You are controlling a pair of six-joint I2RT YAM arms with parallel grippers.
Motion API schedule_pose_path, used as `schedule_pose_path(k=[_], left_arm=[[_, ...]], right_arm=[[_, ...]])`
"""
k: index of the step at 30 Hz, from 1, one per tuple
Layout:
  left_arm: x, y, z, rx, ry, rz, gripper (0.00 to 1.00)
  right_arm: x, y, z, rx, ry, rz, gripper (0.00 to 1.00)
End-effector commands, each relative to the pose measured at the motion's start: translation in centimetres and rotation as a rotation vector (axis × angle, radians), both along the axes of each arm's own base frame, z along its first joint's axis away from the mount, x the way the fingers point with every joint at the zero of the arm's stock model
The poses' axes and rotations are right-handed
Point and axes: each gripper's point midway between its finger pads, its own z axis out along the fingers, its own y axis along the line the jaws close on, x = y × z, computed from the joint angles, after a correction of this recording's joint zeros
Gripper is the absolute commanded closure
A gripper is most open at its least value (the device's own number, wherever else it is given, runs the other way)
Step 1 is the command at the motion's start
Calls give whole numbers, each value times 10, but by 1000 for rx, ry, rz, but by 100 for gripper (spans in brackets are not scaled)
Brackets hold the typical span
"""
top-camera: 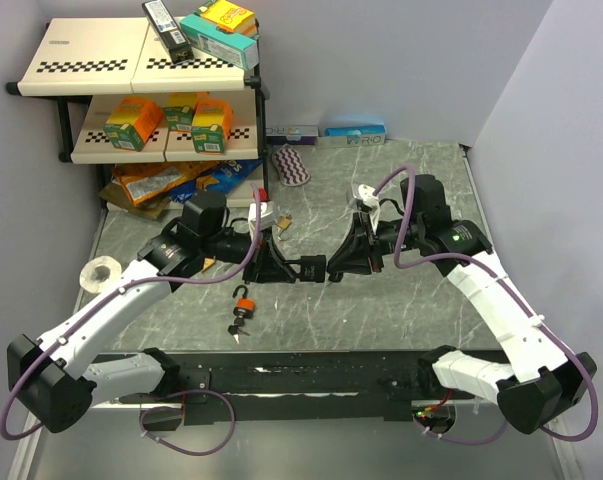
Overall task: Lock with the key
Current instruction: Lock the lock, then place the key at the center of the board.
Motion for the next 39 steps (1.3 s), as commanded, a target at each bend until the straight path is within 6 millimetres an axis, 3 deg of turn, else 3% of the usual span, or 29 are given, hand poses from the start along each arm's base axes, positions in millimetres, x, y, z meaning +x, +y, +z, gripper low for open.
schedule_pose_path(k=[1, 5, 10, 11, 12, 15, 21, 27, 30, 31, 33, 34, 36, 37, 39], left_arm=[[-4, -2, 36, -110, -128, -39, 99], [-4, -2, 37, -116, -135, -42, 99], [-4, -3, 39, -118, -128, -45, 99], [-5, -2, 39, -120, -130, -43, 99], [-5, -2, 39, -119, -126, -44, 99], [-6, -1, 35, -108, -124, -44, 99], [-4, 12, 19, -77, -140, -29, 99], [3, 25, 3, -30, -163, -20, 99], [10, 27, -3, -13, -150, 14, 99], [15, 27, -6, -3, -149, 42, 99], [24, 26, -10, 7, -143, 86, 99], [32, 26, -15, 25, -143, 129, 99], [43, 26, -22, 47, -129, 176, 99], [47, 26, -24, 55, -127, 194, 99], [58, 26, -33, 85, -109, 238, 99]], right_arm=[[-8, -1, -1, -9, 0, 30, 80], [-5, 0, -2, -12, 2, 22, 71], [-4, 0, 1, -3, -1, 30, 84], [-6, 0, 2, -1, 0, 34, 89], [-6, 0, 2, 3, -6, 37, 100], [-10, -2, 3, 6, -5, 49, 100], [-1, -22, 5, 22, 50, 4, 100], [23, -50, 3, 1, 17, -92, 100], [58, -68, -11, -43, 71, -227, 100], [88, -77, -22, -95, 41, -319, 100], [119, -90, -36, -143, 103, -456, 100], [140, -98, -56, -202, 145, -531, 100], [168, -101, -62, -217, 183, -599, 100], [182, -102, -80, -239, 244, -614, 100], [207, -102, -84, -238, 277, -659, 100]])
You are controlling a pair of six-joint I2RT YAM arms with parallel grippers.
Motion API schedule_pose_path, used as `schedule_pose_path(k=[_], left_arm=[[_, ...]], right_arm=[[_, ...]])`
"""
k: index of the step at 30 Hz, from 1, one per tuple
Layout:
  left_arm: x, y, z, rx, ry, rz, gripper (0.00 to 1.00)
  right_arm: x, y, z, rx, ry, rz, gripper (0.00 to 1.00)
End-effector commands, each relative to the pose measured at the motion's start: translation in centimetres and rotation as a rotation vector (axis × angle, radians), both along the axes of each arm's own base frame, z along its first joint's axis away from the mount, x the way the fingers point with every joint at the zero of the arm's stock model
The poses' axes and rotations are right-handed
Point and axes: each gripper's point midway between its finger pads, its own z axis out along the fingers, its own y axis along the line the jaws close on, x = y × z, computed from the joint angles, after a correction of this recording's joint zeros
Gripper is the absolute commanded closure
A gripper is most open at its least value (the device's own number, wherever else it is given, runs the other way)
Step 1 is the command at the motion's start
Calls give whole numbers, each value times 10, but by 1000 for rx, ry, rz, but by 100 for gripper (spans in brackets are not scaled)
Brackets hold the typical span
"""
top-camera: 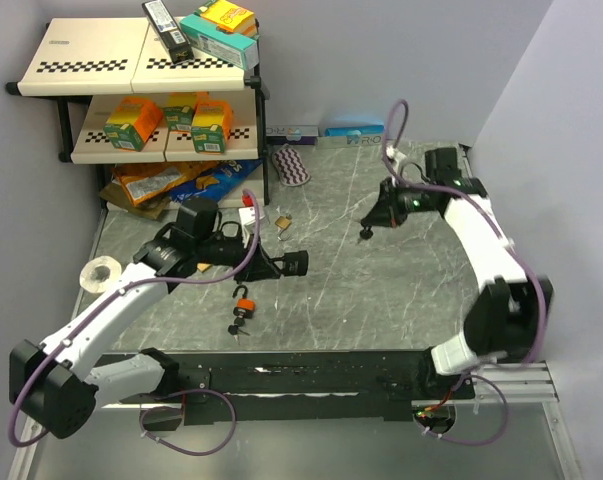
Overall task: Lock with the key
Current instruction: Place the key at the center of the board.
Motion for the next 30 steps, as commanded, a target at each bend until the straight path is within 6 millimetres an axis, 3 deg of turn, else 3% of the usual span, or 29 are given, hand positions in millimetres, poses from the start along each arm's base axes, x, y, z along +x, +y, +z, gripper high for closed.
schedule_pose_path(k=[1, 3, 4, 6, 7, 8, 13, 19, 22, 26, 30], left_arm=[[31, -5, 11, -18, -79, 88, 99], [37, -6, 3, 3, -61, 110, 99], [39, -6, 1, 9, -59, 116, 99], [40, -6, -7, 20, -12, 140, 99], [41, -7, -9, 26, -6, 141, 99], [42, -7, -15, 37, 8, 143, 99], [44, -10, -27, 63, 37, 144, 99], [43, -13, -30, 58, 38, 134, 99], [42, -14, -32, 62, 44, 132, 99], [40, -13, -33, 63, 39, 129, 99], [38, -15, -36, 72, 43, 124, 99]], right_arm=[[78, -11, -26, -53, 57, -190, 100], [103, -13, -28, -53, 51, -236, 100], [112, -13, -41, -58, 80, -245, 100], [134, -13, -40, -52, 65, -273, 100], [141, -13, -53, -54, 91, -280, 100], [151, -13, -50, -52, 78, -290, 100], [175, -10, -78, -34, 161, -330, 100], [180, -15, -112, -61, 246, -395, 100], [174, -27, -124, -86, 301, -419, 100], [153, -51, -134, -173, 297, -429, 100], [121, -98, -143, -253, 339, -473, 100]])
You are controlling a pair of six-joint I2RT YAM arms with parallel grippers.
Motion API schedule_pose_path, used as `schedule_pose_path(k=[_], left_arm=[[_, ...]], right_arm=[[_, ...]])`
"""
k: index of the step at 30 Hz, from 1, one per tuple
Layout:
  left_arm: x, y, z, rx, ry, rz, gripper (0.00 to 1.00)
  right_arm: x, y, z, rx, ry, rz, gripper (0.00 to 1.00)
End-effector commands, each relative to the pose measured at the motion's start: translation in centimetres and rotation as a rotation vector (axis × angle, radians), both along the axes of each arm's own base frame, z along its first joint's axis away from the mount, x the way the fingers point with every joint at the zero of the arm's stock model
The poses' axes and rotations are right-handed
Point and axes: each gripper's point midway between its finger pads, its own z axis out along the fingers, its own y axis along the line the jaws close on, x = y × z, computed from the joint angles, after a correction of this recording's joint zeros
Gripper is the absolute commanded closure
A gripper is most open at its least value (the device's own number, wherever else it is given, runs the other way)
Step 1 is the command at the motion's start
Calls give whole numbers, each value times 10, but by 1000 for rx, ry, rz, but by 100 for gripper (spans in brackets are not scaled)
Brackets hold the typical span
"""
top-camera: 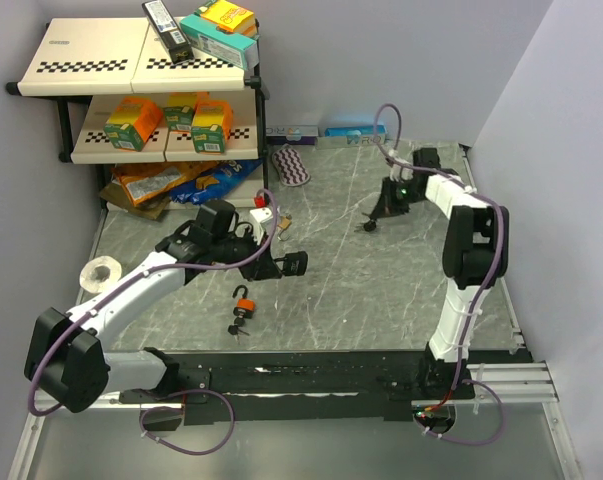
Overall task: Lock with the key
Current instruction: Place the key at the center of the board.
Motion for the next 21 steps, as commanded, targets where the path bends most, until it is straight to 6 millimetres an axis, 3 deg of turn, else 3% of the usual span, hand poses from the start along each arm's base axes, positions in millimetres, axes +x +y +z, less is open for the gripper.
schedule_pose_path(k=[1, 7, 13, 15, 18, 21], left_arm=[[4, -12, 24, -75, -88, -32, 99], [2, -20, 16, -53, -71, -47, 99], [-1, -25, 13, -37, -72, -71, 99], [-3, -26, 11, -29, -60, -78, 99], [-5, -29, 8, -17, -36, -89, 99], [-8, -31, 5, -9, -2, -94, 99]], right_arm=[[-36, -54, 3, -105, 37, -43, 100], [-66, -107, -12, -144, 99, -115, 100], [-83, -126, -18, -186, 105, -119, 98], [-84, -125, -14, -178, 94, -111, 84], [-82, -119, 0, -153, 43, -96, 44], [-75, -112, 23, -133, -46, -70, 29]])
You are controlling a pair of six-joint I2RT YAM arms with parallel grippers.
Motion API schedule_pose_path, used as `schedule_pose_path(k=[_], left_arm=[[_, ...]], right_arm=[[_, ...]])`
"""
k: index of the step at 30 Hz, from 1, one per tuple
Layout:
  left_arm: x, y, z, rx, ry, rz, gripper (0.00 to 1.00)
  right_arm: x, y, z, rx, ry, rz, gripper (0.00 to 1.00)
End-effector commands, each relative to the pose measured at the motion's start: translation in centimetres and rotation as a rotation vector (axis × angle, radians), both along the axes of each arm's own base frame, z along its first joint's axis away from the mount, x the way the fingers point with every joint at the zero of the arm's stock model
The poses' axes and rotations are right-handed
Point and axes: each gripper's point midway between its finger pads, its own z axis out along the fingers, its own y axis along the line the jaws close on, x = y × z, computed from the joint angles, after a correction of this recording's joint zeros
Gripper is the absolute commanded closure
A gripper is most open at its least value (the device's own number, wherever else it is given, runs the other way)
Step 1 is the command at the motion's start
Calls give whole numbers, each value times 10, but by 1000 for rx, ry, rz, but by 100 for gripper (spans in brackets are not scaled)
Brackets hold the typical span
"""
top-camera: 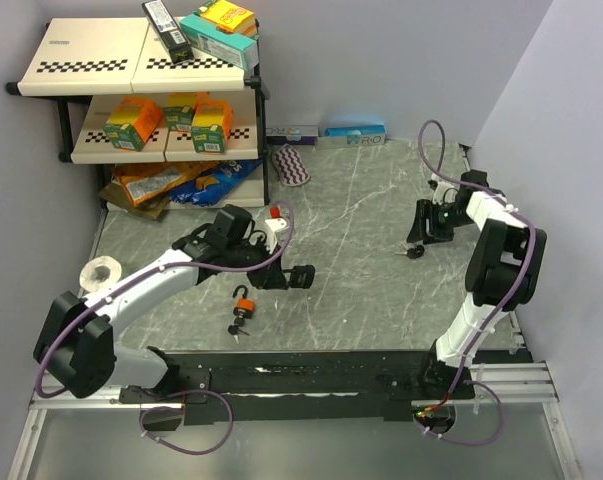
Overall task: Lock with the key
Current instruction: Place the key at the center of the board, then place the lock at the center of the board.
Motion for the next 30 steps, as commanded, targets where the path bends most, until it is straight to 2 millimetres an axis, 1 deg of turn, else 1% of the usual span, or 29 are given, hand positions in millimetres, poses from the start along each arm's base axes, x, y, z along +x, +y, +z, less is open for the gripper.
schedule_pose_path(k=[1, 2, 3, 4, 5, 6, 7, 8, 9, 10, 11, 12, 13, 14, 15, 16, 17, 18, 19, 20, 22, 23, 27, 29, 30], left_arm=[[7, -16, 29, -72, -39, -39, 99], [6, -17, 29, -75, -28, -41, 99], [4, -17, 28, -73, -5, -38, 99], [4, -18, 27, -71, 10, -36, 99], [3, -19, 27, -73, 28, -37, 99], [1, -20, 27, -74, 61, -29, 99], [1, -22, 25, -65, 95, -28, 99], [-1, -23, 25, -64, 120, -33, 99], [-5, -25, 26, -71, 163, -45, 99], [-6, -26, 25, -70, 207, -51, 99], [-7, -27, 26, -78, 237, -55, 99], [-13, -29, 29, -100, 288, -73, 99], [-13, -29, 29, -109, 318, -72, 99], [-13, -31, 31, -124, 332, -77, 99], [-14, -31, 32, -132, 358, -76, 99], [-16, -32, 33, -141, 378, -86, 99], [-18, -32, 33, -143, 396, -93, 99], [-19, -33, 34, -150, 412, -97, 99], [-22, -32, 36, -164, 436, -114, 99], [-23, -33, 37, -171, 447, -119, 99], [-25, -34, 38, -184, 460, -132, 99], [-27, -34, 40, -190, 468, -140, 99], [-27, -35, 41, -200, 482, -133, 99], [-27, -35, 41, -203, 491, -132, 99], [-28, -35, 41, -204, 500, -127, 99]], right_arm=[[9, 10, 48, 14, -176, 70, 22], [10, 15, 58, 27, -212, 90, 21], [10, 22, 64, 39, -231, 118, 14], [11, 26, 69, 36, -256, 142, 13], [9, 33, 80, 29, -294, 171, 13], [6, 43, 85, 48, -320, 206, 12], [3, 58, 89, 51, -353, 262, 11], [-2, 67, 105, 44, -414, 295, 10], [-12, 80, 104, 62, -428, 334, 4], [-17, 102, 109, 56, -477, 417, 1], [-26, 113, 124, 41, -543, 456, 1], [-38, 124, 117, 48, -550, 497, 0], [-48, 151, 123, 54, -608, 591, 0], [-58, 163, 135, 47, -672, 636, 0], [-72, 173, 128, 50, -678, 680, 0], [-78, 180, 130, 30, -717, 727, 0], [-92, 200, 140, 30, -783, 802, 0], [-102, 206, 133, 26, -785, 834, 0], [-107, 213, 135, 17, -816, 873, 0], [-118, 225, 137, 15, -842, 922, 0], [-131, 235, 135, 19, -859, 987, 0], [-139, 243, 134, 25, -862, 1023, 0], [-152, 262, 131, 22, -872, 1100, 0], [-154, 268, 128, 10, -873, 1125, 0], [-155, 275, 130, 12, -884, 1139, 0]])
